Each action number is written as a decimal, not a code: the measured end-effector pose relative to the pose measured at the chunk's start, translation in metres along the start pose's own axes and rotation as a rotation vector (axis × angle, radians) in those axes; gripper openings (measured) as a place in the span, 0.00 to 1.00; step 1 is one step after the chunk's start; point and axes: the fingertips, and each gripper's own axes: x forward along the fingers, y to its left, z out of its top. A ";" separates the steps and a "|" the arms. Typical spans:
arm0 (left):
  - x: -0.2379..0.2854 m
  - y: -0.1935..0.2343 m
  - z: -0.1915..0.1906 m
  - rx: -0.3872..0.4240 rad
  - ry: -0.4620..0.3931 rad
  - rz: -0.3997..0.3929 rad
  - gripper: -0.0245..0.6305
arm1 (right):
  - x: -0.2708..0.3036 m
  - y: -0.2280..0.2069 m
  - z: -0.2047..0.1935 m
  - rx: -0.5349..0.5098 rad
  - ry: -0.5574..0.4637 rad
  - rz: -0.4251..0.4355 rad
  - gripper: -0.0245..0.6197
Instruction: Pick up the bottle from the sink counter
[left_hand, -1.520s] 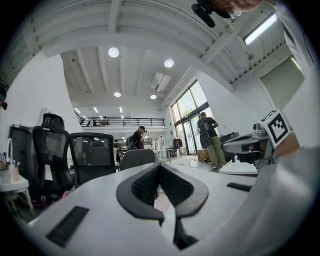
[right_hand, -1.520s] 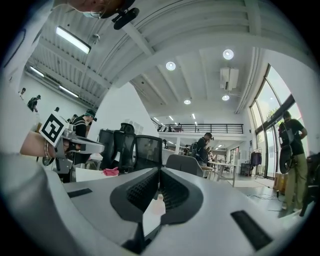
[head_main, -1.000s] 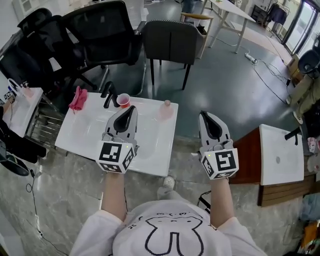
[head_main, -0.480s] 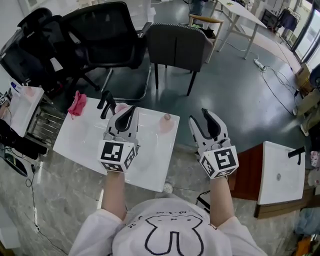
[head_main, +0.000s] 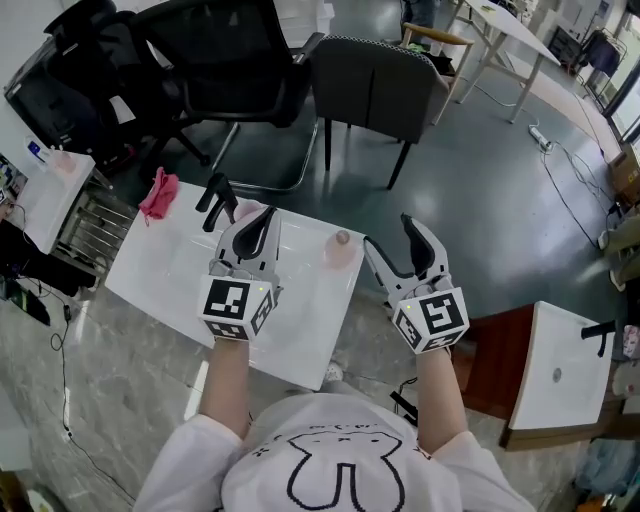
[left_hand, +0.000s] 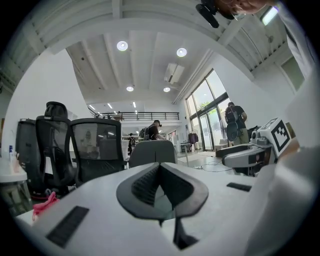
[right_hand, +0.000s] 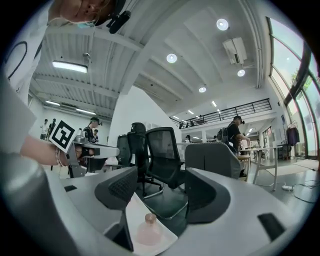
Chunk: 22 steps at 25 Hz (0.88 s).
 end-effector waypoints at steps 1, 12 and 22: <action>0.001 0.001 -0.003 -0.003 0.005 0.003 0.05 | 0.004 0.002 -0.006 0.005 0.009 0.011 0.50; 0.009 0.009 -0.029 -0.010 0.036 0.000 0.05 | 0.043 0.021 -0.063 0.038 0.110 0.055 0.49; 0.022 0.025 -0.050 -0.039 0.073 -0.029 0.05 | 0.084 0.031 -0.114 0.079 0.199 0.069 0.47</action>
